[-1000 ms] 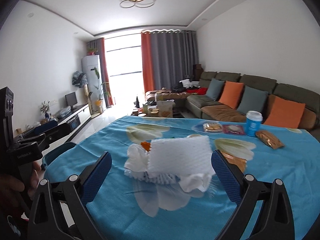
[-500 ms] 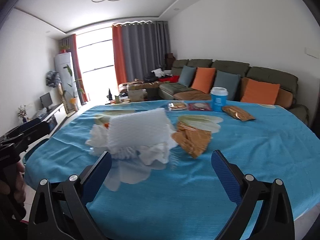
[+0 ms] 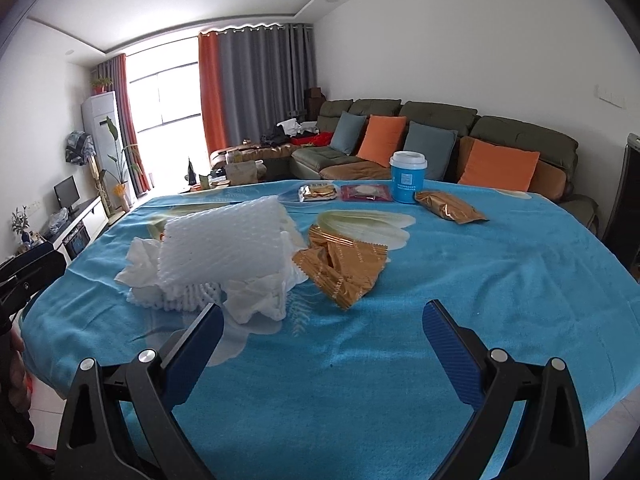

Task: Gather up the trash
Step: 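Return both tools over the table toward the white foam net, then grasp the white tissue with the left tool while the right tool grasps the gold wrapper, then carry tissue and gold wrapper to the teal bin and open both tools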

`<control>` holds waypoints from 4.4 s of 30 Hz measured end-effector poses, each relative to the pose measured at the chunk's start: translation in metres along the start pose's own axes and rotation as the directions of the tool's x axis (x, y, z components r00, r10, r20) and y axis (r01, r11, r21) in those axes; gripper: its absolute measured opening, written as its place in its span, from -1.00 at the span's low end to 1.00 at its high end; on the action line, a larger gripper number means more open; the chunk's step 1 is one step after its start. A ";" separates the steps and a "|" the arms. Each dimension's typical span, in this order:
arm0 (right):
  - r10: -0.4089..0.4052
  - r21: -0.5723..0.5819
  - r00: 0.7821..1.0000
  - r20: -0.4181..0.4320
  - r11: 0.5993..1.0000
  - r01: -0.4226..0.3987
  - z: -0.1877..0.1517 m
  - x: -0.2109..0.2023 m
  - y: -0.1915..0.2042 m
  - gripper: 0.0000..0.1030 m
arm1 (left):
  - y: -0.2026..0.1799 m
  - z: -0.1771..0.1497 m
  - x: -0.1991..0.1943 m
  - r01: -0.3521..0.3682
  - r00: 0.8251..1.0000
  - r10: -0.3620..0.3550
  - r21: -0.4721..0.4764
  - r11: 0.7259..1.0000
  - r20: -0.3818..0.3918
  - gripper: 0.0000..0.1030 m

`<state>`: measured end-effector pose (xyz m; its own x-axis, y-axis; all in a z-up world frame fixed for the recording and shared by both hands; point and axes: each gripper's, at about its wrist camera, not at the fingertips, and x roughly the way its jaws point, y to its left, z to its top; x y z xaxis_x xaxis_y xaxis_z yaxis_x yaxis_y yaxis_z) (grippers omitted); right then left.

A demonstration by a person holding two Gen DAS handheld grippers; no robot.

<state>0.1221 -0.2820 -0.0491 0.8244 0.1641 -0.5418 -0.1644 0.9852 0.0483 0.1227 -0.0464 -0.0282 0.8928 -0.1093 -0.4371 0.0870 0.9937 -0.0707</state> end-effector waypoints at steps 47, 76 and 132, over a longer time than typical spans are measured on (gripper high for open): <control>-0.100 -0.205 0.982 -0.160 0.976 0.066 0.020 0.070 0.002 -0.67 | 0.017 0.002 0.123 0.071 0.972 -0.100 -0.138 0.988 -0.211 -0.73; 0.172 -0.277 0.980 0.094 0.951 -0.141 0.064 -0.020 0.103 -0.70 | 0.099 0.020 -0.034 -0.103 0.989 0.121 -0.197 0.975 0.081 -0.76; 0.642 -0.425 0.631 -0.436 0.471 -0.773 0.047 0.056 0.445 -0.70 | 0.293 -0.063 -0.137 -0.526 0.842 0.527 -0.403 0.749 -0.118 -0.76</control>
<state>0.1206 0.1679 -0.0180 0.1779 0.7144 -0.6768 -0.9450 0.3159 0.0850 -0.0026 0.2578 -0.0456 0.7450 0.4286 -0.5112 -0.5823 0.7917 -0.1848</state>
